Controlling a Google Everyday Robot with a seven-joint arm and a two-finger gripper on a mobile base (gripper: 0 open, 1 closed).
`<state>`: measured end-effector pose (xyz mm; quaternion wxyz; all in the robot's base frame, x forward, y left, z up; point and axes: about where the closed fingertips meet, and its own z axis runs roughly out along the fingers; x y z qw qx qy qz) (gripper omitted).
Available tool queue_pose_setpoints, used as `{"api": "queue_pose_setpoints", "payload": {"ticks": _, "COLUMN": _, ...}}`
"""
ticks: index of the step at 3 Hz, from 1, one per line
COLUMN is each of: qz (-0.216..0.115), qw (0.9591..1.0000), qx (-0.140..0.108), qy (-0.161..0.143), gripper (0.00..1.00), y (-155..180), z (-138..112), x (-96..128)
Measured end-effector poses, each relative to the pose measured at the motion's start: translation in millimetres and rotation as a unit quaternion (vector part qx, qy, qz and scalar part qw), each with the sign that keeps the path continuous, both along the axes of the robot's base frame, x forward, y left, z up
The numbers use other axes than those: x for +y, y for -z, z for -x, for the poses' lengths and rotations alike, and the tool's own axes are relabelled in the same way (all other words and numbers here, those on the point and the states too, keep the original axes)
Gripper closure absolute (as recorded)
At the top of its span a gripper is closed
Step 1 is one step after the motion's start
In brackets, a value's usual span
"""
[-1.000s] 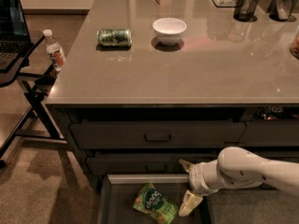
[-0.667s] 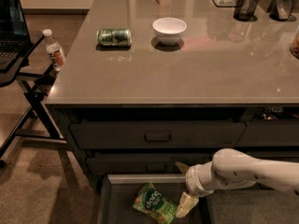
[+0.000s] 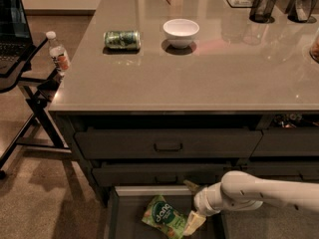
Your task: Pick green rice chip bag from bottom drawer and place on counter
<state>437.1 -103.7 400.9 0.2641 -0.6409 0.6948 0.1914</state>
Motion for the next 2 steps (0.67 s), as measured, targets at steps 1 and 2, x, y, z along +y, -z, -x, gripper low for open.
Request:
{"api": "queue_pose_setpoints", "payload": {"ticks": 1, "qz": -0.023, "qw": 0.9997, "qx": 0.002, "qy": 0.002, "gripper": 0.0, "y": 38.2, "z": -0.1, "x": 0.5}}
{"api": "queue_pose_setpoints", "payload": {"ticks": 2, "qz": -0.057, "qw": 0.9984, "qx": 0.003, "qy": 0.004, "gripper": 0.0, "y": 77.9, "z": 1.6, "x": -1.9}}
